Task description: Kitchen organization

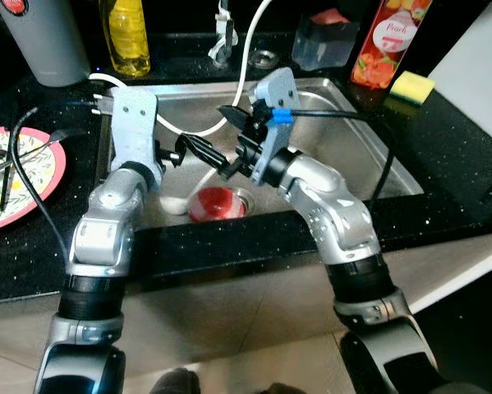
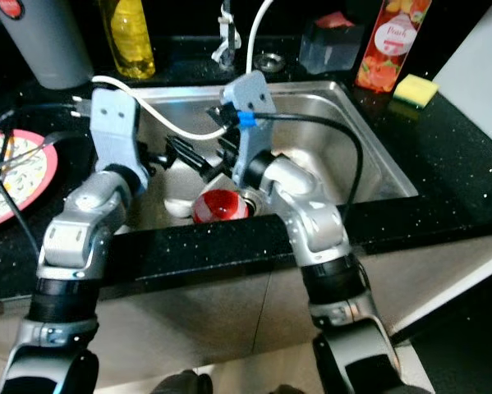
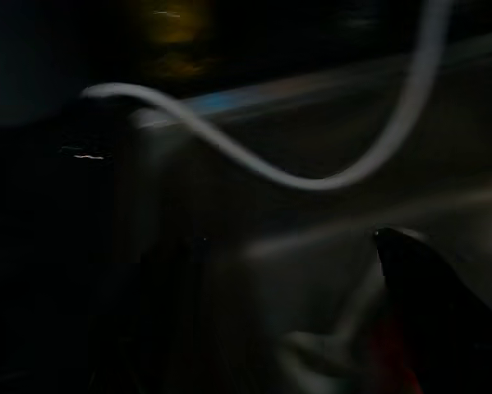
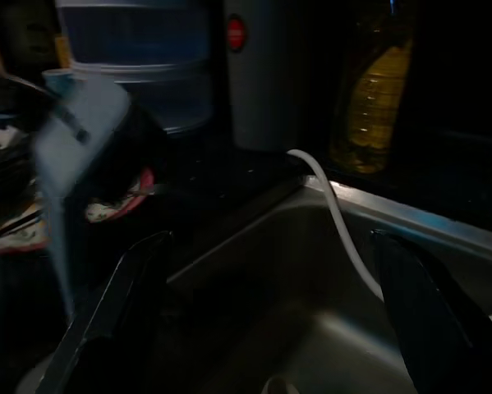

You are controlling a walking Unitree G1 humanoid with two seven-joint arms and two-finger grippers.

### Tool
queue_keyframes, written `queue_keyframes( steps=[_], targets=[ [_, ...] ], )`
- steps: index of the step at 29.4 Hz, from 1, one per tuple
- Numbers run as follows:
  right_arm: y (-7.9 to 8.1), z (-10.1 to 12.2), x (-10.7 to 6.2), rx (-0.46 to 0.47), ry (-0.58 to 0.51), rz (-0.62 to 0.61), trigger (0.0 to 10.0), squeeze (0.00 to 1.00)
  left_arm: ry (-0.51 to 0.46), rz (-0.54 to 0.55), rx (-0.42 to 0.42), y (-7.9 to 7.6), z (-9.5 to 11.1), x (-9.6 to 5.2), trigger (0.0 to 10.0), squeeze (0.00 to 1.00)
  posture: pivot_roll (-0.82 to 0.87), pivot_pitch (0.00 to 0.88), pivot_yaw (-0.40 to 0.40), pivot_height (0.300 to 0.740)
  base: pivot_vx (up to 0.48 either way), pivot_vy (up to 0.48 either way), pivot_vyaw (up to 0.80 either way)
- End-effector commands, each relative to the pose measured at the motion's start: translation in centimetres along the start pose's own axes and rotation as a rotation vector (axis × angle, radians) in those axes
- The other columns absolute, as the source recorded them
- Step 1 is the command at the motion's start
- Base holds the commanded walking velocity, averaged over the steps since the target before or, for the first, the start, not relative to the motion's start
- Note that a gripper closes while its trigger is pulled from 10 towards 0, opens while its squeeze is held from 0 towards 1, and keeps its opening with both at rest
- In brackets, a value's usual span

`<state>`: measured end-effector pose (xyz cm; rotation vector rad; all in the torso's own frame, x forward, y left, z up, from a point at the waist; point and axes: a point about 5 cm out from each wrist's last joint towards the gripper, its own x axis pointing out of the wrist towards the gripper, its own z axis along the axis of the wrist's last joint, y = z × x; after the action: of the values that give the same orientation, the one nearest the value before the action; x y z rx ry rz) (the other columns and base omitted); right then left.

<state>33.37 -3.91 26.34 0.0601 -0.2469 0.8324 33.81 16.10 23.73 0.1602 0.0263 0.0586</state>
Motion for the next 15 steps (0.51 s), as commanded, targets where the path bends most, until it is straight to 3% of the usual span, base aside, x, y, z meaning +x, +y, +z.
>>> queue_keyframes(
  steps=[1,6,7,9,10,11,13,15],
  targets=[
    [-0.5,-0.1,0.0,0.003,0.004,-0.035,10.0,0.0,-0.009,0.042,0.032,0.2,0.8,-0.2,10.0,0.0,0.15,0.062,-0.056,0.74,0.0,0.0,0.0],
    [-1.4,-0.1,0.1,0.021,-0.01,-0.136,10.0,0.0,-0.082,0.04,-0.013,0.4,2.3,-0.8,10.0,0.0,0.14,0.039,-0.057,0.74,0.0,0.0,0.0],
    [-1.9,0.1,0.2,0.036,-0.02,-0.186,10.0,0.0,-0.147,0.036,0.029,0.5,3.0,-1.1,10.0,0.0,0.14,0.023,-0.058,0.74,0.0,0.0,0.0],
    [-2.2,0.2,0.3,0.041,-0.027,-0.205,10.0,0.0,-0.156,0.038,0.081,0.5,3.0,-1.1,10.0,0.0,0.14,0.011,-0.058,0.74,0.0,0.0,0.0],
    [-2.2,0.3,0.4,0.042,-0.031,-0.215,10.0,0.0,-0.166,0.021,-0.021,0.5,3.2,-1.3,10.0,0.0,0.14,0.001,-0.058,0.74,0.0,0.0,0.0],
    [-2.2,0.3,0.4,0.042,-0.031,-0.215,10.0,0.0,-0.166,0.021,-0.021,0.5,3.2,-1.3,10.0,0.0,0.14,0.001,-0.058,0.74,0.0,0.0,0.0],
    [-2.2,0.2,0.5,0.042,-0.032,-0.219,10.0,0.0,-0.156,0.033,-0.113,0.8,3.2,-1.4,10.0,0.0,0.14,0.0,-0.057,0.74,0.0,0.0,0.0],
    [-2.1,0.2,0.6,0.042,-0.035,-0.215,10.0,0.0,-0.137,0.051,-0.104,0.9,3.1,-1.4,10.0,0.0,0.14,0.0,-0.056,0.74,0.0,0.0,0.0]
  ],
)
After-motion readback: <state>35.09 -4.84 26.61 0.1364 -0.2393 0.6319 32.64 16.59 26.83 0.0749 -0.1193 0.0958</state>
